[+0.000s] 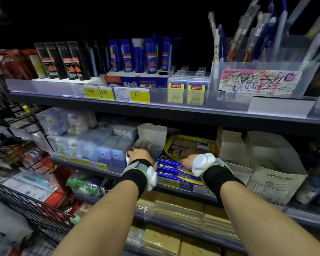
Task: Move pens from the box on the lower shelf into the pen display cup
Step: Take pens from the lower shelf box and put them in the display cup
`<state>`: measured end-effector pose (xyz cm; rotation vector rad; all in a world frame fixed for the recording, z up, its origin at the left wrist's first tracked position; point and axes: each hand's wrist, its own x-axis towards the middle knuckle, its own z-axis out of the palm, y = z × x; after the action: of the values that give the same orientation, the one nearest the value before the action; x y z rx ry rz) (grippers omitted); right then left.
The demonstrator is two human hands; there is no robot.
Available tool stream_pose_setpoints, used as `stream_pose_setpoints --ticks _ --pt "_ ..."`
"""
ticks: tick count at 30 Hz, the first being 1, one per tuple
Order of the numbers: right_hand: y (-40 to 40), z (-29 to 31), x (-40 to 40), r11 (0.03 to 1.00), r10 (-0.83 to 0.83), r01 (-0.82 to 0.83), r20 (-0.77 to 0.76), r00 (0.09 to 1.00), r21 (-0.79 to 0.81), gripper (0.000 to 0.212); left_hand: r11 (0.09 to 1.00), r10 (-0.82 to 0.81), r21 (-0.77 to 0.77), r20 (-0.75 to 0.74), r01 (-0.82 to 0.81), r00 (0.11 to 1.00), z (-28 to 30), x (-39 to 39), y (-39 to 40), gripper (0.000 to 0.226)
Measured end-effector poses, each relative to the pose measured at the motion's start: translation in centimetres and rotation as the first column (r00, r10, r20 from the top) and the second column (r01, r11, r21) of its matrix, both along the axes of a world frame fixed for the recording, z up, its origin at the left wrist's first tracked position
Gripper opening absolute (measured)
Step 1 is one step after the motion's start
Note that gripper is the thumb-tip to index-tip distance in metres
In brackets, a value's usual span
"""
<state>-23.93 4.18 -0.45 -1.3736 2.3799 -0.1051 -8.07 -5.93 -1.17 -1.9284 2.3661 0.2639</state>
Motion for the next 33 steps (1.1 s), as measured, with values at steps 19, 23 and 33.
stream_pose_setpoints --ticks 19,23,33 --pt "-1.8 -2.4 -1.4 1.0 -0.02 0.02 0.023 1.0 0.006 0.044 1.0 -0.004 0.019 -0.094 0.006 0.996 0.2 -0.5 0.8 0.047" --pt "-1.9 -3.2 -1.8 0.999 -0.028 0.027 0.031 0.999 0.042 0.042 0.999 -0.05 0.013 -0.085 0.051 0.995 0.0 -0.5 0.7 0.045" --pt "-2.4 -3.7 -2.6 0.99 -0.057 0.064 0.053 0.997 -0.129 0.047 0.997 -0.063 -0.044 -0.064 0.06 0.996 -0.5 -0.4 0.8 0.043"
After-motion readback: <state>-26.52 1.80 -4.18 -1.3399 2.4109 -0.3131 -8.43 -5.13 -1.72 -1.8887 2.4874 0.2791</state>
